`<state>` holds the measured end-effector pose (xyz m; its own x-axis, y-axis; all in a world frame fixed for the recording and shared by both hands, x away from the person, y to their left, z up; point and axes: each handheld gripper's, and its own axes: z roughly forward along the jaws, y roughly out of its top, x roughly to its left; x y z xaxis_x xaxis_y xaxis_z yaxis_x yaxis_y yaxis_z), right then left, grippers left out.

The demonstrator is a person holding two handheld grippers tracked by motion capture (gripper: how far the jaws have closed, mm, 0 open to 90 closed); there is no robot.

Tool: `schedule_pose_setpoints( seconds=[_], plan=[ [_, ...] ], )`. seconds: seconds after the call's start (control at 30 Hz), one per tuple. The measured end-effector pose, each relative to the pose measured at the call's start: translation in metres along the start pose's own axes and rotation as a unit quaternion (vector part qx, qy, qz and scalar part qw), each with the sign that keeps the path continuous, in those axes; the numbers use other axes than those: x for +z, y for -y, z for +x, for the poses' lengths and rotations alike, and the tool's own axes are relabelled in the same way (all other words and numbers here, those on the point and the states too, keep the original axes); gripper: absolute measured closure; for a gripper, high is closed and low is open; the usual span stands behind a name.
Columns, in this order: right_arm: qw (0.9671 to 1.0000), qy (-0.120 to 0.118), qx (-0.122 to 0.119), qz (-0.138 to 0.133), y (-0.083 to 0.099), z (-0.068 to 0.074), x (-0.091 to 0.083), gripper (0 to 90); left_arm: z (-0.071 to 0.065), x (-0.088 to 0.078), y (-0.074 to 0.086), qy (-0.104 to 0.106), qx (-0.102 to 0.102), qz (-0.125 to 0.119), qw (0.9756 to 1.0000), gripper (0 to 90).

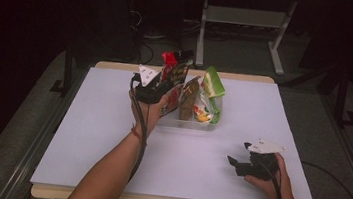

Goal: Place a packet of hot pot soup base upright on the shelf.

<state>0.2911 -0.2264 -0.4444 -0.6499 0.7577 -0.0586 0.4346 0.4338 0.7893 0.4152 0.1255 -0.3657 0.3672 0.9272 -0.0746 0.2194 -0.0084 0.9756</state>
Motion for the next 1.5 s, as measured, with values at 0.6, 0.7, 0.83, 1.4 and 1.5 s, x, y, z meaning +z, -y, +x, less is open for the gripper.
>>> schedule_pose_setpoints(
  seconds=[0.6, 0.7, 0.83, 1.4, 1.5],
  plan=[
    [1.0, -0.005, -0.004, 0.006, 0.0, 0.001, 0.002, 21.3, 0.008, 0.006, -0.006, 0.04, 0.045, 0.053, 0.9968, 69.8],
    [0.9999, -0.008, -0.003, 0.01, 0.0, 0.001, 0.003, 21.3, 0.007, 0.011, -0.007, 0.046, 0.048, 0.068, 0.9955, 67.6],
    [0.9998, -0.011, -0.009, 0.013, 0.0, 0.002, 0.004, 21.4, 0.006, 0.02, -0.005, 0.052, 0.052, 0.088, 0.9934, 63.4],
    [0.9994, -0.019, -0.015, 0.026, 0.002, 0.003, 0.006, 21.5, 0.005, 0.022, -0.001, 0.042, 0.06, 0.068, 0.995, 78.7],
    [0.9994, -0.02, -0.012, 0.024, 0.002, 0.003, 0.006, 21.5, 0.004, 0.02, -0.002, 0.04, 0.057, 0.04, 0.9968, 78.9]
  ],
)
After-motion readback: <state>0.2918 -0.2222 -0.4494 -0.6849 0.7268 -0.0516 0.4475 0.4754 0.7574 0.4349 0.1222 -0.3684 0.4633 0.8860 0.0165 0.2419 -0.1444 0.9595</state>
